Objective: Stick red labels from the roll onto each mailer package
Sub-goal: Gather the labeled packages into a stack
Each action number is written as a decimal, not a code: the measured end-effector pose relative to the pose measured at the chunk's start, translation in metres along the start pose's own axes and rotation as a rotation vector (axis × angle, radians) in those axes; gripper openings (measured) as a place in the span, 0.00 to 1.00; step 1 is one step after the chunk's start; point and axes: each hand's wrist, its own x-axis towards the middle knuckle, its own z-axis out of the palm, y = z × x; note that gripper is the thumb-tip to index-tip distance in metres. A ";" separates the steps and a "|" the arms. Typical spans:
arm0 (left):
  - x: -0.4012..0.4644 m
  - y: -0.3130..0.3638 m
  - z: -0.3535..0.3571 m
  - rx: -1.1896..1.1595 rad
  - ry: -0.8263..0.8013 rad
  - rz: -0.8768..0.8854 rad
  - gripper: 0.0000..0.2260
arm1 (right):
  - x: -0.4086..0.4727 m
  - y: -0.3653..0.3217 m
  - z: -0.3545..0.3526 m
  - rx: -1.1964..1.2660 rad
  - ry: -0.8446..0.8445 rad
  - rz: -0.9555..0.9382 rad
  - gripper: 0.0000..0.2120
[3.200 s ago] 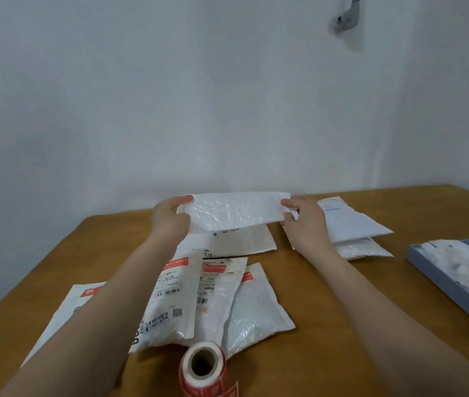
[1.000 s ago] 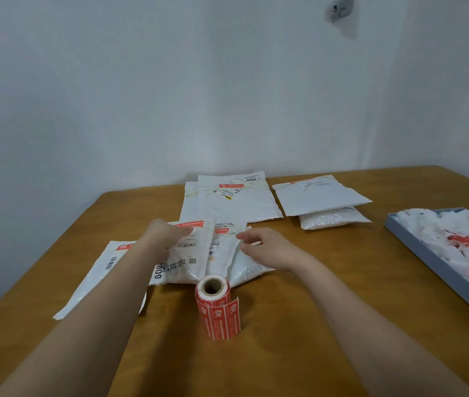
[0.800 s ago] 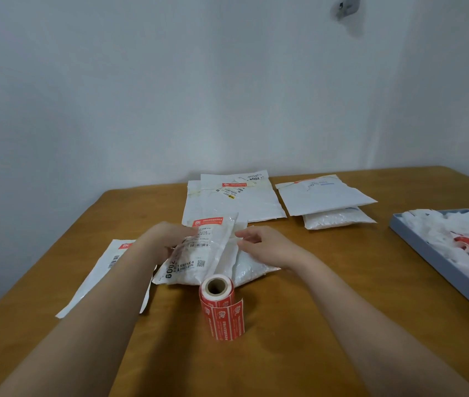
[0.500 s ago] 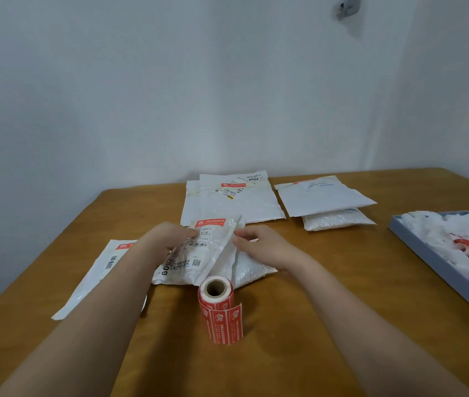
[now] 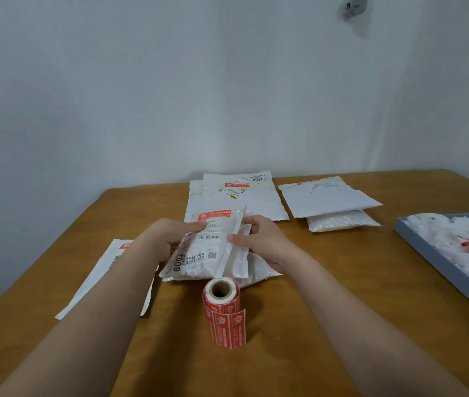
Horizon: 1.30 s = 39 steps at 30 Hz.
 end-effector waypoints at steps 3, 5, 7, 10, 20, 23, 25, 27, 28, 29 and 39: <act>-0.006 0.008 -0.002 -0.036 0.012 0.065 0.18 | 0.002 -0.004 -0.003 -0.044 0.117 -0.056 0.26; -0.011 0.015 -0.001 -0.078 0.026 0.123 0.17 | 0.003 -0.008 -0.007 -0.042 0.190 -0.086 0.24; -0.013 0.021 0.002 -0.119 0.012 0.189 0.18 | 0.003 -0.013 -0.010 -0.034 0.245 -0.111 0.24; -0.013 0.028 0.007 -0.172 -0.036 0.300 0.19 | 0.008 -0.016 -0.017 -0.047 0.334 -0.155 0.20; -0.010 0.051 0.021 -0.227 -0.253 0.325 0.09 | 0.030 -0.025 -0.044 -0.073 0.431 -0.223 0.08; 0.004 0.060 0.024 -0.308 -0.179 0.274 0.10 | 0.032 -0.026 -0.050 -0.061 0.423 -0.236 0.06; 0.018 0.066 0.027 -0.365 -0.119 0.258 0.16 | 0.036 -0.023 -0.053 -0.028 0.354 -0.218 0.06; 0.034 0.072 0.032 -0.367 -0.045 0.270 0.24 | 0.041 -0.018 -0.054 -0.006 0.256 -0.177 0.11; 0.040 0.073 0.036 -0.354 -0.016 0.272 0.25 | 0.045 -0.014 -0.055 -0.008 0.220 -0.160 0.16; 0.047 0.075 0.041 -0.339 0.000 0.273 0.24 | 0.048 -0.012 -0.055 -0.030 0.203 -0.152 0.20; 0.096 0.086 0.069 -0.174 -0.035 0.277 0.15 | 0.086 -0.013 -0.071 -0.327 0.284 -0.221 0.23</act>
